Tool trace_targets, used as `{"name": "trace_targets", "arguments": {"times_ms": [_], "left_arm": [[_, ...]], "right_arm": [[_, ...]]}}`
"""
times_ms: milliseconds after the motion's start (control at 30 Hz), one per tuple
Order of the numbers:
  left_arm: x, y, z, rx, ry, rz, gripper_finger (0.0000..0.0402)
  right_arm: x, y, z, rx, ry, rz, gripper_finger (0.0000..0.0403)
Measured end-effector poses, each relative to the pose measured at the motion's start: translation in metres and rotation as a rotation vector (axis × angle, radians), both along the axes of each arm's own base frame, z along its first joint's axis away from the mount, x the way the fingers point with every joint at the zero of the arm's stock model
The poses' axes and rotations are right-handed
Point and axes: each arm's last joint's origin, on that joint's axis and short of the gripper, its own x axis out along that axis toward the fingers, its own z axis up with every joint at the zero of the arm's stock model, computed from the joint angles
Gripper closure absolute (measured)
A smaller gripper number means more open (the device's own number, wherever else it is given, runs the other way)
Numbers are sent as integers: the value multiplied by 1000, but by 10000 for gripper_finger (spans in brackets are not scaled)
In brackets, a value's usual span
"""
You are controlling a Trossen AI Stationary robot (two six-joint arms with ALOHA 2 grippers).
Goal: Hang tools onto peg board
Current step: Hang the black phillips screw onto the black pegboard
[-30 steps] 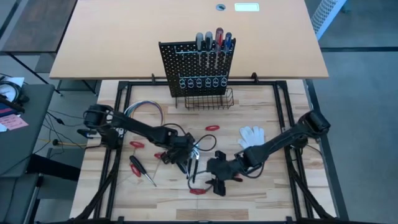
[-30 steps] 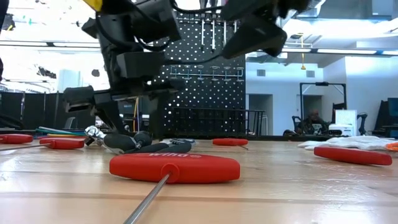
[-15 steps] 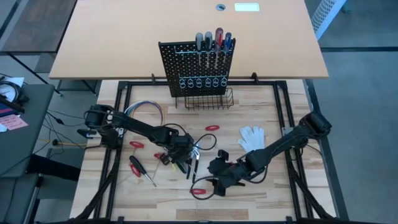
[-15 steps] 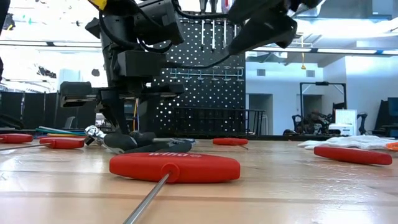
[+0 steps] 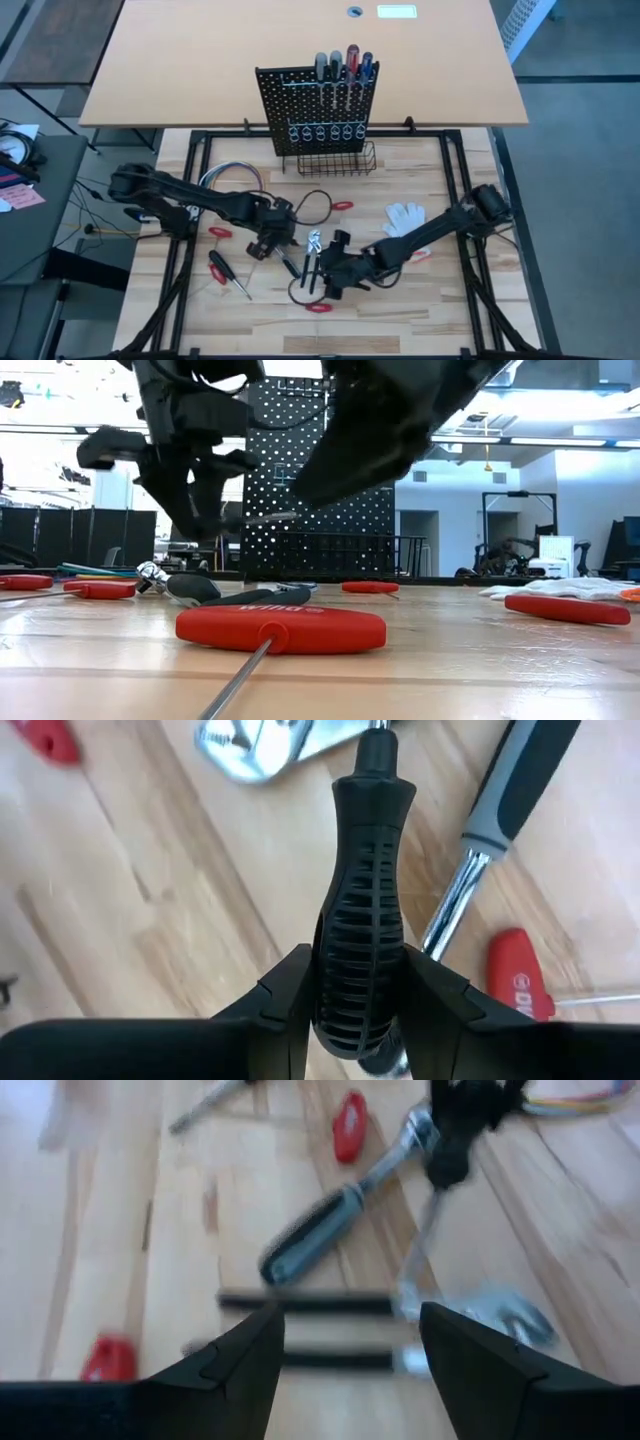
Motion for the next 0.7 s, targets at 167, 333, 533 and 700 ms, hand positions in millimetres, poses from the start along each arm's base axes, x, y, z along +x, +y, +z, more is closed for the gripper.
{"name": "trace_targets", "arguments": {"times_ms": [167,333,533,700], "left_arm": [[-4,1,2,2,14,58,300],[-2,1,-3,13,32,67,300],[-2,1,-2,18,21,73,300],[-1,1,-2,16,16,76,300]], "right_arm": [[23,-12,-4,7,-27,-44,186],[36,-20,-6,8,-29,-72,233],[35,-31,-10,35,13,-128,298],[35,-33,-10,51,21,-122,323]]}}
